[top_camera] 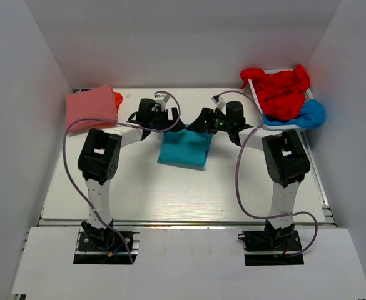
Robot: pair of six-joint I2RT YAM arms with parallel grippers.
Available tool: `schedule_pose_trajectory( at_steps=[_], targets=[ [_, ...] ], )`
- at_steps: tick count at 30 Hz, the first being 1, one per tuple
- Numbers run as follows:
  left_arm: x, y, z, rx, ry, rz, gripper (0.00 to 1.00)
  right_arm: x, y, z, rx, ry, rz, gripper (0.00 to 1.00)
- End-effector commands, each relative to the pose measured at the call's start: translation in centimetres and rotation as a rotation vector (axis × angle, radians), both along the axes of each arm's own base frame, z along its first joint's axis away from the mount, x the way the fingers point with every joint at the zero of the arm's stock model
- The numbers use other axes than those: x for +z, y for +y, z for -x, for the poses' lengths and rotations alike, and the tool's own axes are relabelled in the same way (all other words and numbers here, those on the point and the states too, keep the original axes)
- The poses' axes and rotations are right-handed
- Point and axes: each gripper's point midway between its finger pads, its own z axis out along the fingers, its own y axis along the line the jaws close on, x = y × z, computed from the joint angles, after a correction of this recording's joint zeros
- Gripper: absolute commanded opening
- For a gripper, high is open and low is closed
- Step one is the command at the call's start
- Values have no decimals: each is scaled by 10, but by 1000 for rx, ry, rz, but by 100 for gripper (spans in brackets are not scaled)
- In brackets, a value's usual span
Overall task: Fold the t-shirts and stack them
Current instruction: Smooth out wrinkles on the folded tshirt, then put the neatly folded tshirt into the corner of the board with the left arm
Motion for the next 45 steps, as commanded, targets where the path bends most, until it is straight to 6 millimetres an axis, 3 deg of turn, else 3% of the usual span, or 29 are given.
schedule_pose_trajectory(
  at_steps=[1,2,4,7,8,9,12,14,17,18,20,21,22,25,26,29,33,35,36,38,41,45],
  targets=[
    [-1,-17,-9,-72,12,51,100,-10,9,-8,24,34,-108,90],
    [-21,-14,-8,-71,57,52,100,-16,6,-13,-2,56,-113,90],
    [-34,-12,-6,-71,83,77,100,-41,-3,-23,-93,132,-129,90],
    [-53,-4,-5,-51,113,64,100,-75,-18,-24,-198,282,-194,90],
    [-57,-2,-4,-48,118,48,100,-73,-23,-25,-213,251,-230,90],
    [-65,-1,-1,-47,137,42,100,-87,-32,-23,-249,285,-232,90],
    [-76,2,9,-45,172,32,100,-102,-42,-15,-287,328,-234,90],
    [-78,5,11,-38,177,16,100,-101,-47,-15,-295,319,-218,90],
    [-70,12,10,-8,169,-16,100,-86,-53,-16,-279,240,-177,90],
    [-47,11,1,1,129,-9,100,-75,-55,-17,-274,222,-163,90],
    [-22,9,-9,15,69,-37,100,-50,-54,-27,-243,102,-116,90],
    [-4,11,-16,27,51,-53,100,-47,-55,-23,-233,120,-84,90],
    [16,11,-20,46,10,-68,100,-30,-53,-22,-210,86,-84,90],
    [49,14,-20,51,-24,-82,100,14,-51,-16,-156,-43,-57,90],
    [72,15,-19,53,-59,-68,100,14,-54,-10,-161,-46,-42,90],
    [80,22,-8,87,-70,-90,100,43,-62,6,-188,-128,2,90],
    [54,32,14,106,36,-158,100,37,-76,31,-222,-136,87,90],
    [28,44,27,147,123,-203,100,49,-82,39,-256,-171,98,90],
    [28,43,27,155,131,-195,100,38,-85,47,-256,-153,116,90],
    [8,43,41,138,197,-198,100,46,-91,53,-279,-177,131,90],
    [-7,38,47,124,216,-191,100,43,-94,67,-271,-163,159,90],
    [-42,40,50,133,276,-238,100,45,-101,80,-270,-181,180,90]
  ],
)
